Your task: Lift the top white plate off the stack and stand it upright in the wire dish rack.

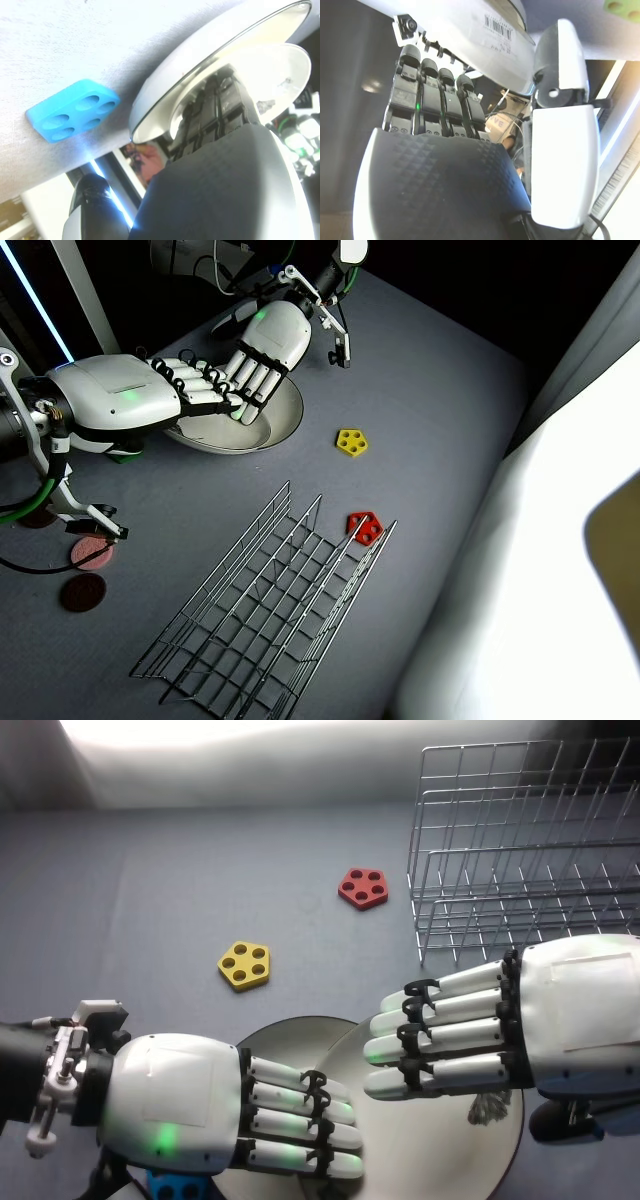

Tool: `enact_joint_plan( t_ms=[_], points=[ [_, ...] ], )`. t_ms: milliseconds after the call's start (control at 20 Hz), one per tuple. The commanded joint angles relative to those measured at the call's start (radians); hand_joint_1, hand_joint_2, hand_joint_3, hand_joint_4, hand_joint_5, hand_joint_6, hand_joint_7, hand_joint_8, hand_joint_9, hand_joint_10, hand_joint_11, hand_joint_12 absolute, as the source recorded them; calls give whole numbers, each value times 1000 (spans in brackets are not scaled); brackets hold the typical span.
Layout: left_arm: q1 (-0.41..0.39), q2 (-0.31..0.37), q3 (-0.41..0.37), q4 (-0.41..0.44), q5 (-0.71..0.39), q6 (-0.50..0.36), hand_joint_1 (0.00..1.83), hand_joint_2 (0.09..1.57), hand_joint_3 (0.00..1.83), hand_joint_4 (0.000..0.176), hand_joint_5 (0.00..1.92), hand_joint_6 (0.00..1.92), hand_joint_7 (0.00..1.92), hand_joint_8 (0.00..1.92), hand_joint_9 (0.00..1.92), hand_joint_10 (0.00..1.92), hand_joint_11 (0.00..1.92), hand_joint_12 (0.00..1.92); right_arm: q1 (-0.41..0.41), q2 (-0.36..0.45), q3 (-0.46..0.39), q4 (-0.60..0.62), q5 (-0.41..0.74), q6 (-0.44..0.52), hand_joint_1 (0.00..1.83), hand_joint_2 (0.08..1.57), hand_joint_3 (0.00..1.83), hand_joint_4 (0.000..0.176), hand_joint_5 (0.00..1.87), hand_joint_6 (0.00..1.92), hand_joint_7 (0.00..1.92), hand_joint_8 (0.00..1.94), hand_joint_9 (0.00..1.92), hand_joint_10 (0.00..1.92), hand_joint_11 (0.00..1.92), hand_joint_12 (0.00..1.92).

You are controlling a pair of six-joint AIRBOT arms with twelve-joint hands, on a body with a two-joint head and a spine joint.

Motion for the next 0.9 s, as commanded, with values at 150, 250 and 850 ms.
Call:
enact_joint_plan(
  t_ms=[150,250,850],
  points=[
    [3,-29,-10,57,49,0,58,890,0,0,98,7,107,6,89,5,141,16,-13,-11,0,60,47,-3,1182,1045,2,0,107,11,71,7,136,10,210,21],
    [3,-29,-10,54,49,0,63,901,2,0,68,1,73,0,48,0,107,1,-22,-24,4,86,31,-4,1159,1059,3,0,144,7,129,8,183,9,233,29],
    [2,-32,0,49,49,0,51,904,3,0,34,1,48,2,21,0,55,0,-42,-75,6,161,7,-8,1271,1017,0,0,459,8,436,9,479,11,496,111]
  ],
)
